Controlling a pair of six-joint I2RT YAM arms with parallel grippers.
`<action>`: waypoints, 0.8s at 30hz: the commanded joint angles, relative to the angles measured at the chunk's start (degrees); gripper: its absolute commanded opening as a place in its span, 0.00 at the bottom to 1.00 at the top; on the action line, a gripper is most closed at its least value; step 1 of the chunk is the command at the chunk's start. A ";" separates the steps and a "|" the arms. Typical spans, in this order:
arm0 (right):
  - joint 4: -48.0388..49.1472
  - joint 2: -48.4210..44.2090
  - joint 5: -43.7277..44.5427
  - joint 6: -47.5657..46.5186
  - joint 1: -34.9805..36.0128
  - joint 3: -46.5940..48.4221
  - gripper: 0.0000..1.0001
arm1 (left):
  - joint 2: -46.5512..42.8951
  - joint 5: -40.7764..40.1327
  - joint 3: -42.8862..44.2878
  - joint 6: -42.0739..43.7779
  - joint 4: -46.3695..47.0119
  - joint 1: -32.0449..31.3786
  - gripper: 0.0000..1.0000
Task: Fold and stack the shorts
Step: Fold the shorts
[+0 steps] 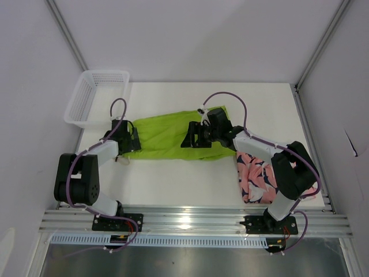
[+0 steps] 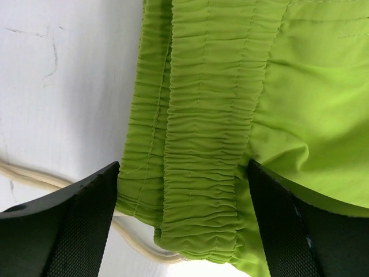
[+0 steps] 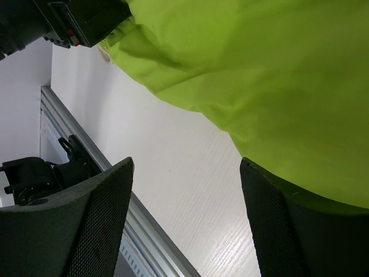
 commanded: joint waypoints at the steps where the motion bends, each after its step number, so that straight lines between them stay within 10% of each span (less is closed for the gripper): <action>1: 2.29 -0.62 -0.54 -0.07 0.31 0.04 0.76 | -1.39 -0.04 1.22 1.10 -0.45 -2.09 0.89; 21: 1.15 0.88 0.60 -0.15 -0.57 1.36 0.76 | -2.19 -1.89 1.75 -3.20 -4.76 -6.66 0.32; 24: 0.62 2.54 -0.10 -0.24 -0.39 2.15 0.76 | -2.36 -1.19 1.93 -3.91 -5.46 -6.66 0.35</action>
